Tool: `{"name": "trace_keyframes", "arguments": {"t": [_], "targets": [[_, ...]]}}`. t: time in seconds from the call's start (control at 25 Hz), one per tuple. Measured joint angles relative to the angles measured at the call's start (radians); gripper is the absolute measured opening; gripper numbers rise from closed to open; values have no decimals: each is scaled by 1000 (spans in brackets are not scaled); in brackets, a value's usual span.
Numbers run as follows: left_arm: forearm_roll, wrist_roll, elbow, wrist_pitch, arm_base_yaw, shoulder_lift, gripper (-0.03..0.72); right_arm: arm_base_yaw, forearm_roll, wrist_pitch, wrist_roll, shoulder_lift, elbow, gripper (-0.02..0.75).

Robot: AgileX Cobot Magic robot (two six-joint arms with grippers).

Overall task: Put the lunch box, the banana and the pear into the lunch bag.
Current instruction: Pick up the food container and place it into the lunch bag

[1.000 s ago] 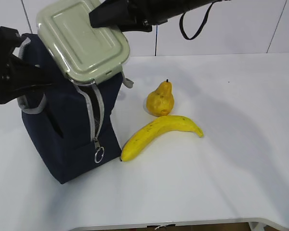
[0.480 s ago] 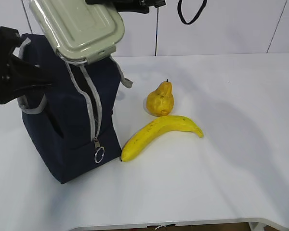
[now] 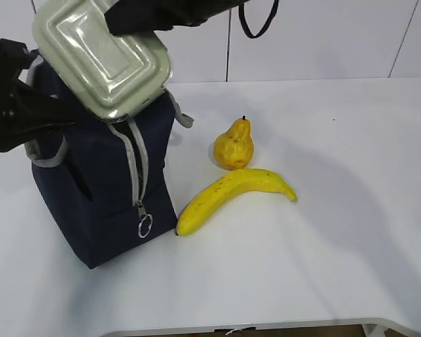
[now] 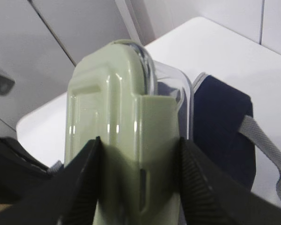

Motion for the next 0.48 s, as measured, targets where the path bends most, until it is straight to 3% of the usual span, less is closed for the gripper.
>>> {"name": "trace_keyframes", "arguments": {"t": [0.48], "targets": [[-2, 0, 0, -2, 0, 1, 11, 68, -290, -111, -21, 0, 0, 381]]}}
